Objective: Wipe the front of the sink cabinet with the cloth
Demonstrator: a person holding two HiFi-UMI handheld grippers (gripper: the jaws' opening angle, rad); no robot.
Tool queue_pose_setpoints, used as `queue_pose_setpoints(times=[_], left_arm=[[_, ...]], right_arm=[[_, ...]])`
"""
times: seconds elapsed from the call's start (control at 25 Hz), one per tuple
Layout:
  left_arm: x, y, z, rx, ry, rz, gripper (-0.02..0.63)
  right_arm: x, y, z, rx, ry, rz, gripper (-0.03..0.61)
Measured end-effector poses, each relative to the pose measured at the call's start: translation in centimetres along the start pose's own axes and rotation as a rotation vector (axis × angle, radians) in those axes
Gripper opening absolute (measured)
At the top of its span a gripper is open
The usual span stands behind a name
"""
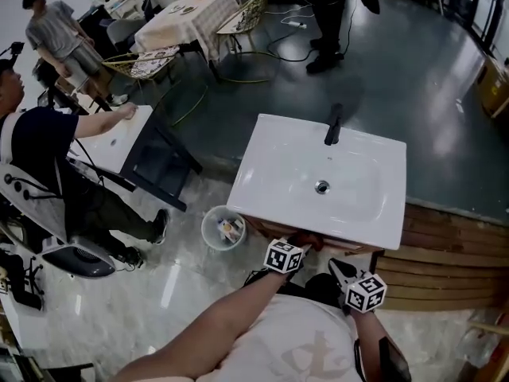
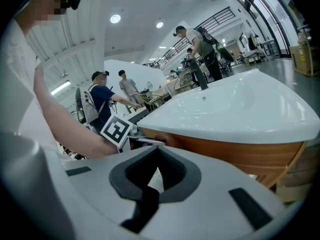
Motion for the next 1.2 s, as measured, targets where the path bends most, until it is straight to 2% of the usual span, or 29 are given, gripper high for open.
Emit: queue_pose_setpoints(times=[0.24,0.68,1.2], left_arm=[[-1.2,0.6,0.0,0.013,0.023,-0.015,0.141],[-6.5,4.0,-0.5,0.071,0.069,-0.137,0.141],[-12.4,9.7,-0.8,0.15,0.127,-0.243,0.141]], right_arm=[[0.2,-0.3,-0.1,-0.022,-0.007,0.004,0.012],[0.0,-2.1,-0.6,-0.059,0.004,-0.018,0.012],[-1.7,-4.6,-0.6,-0.113,0.031,-0.04,0.012]])
Point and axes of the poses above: the fingertips, and each gripper's own axes: y backward along the fingers, x to its right, z out of its underside, the point moved 7 cm from there along y, backward along the fingers, and after that the axes turned 1 degree about y, right-handed, at the moved point
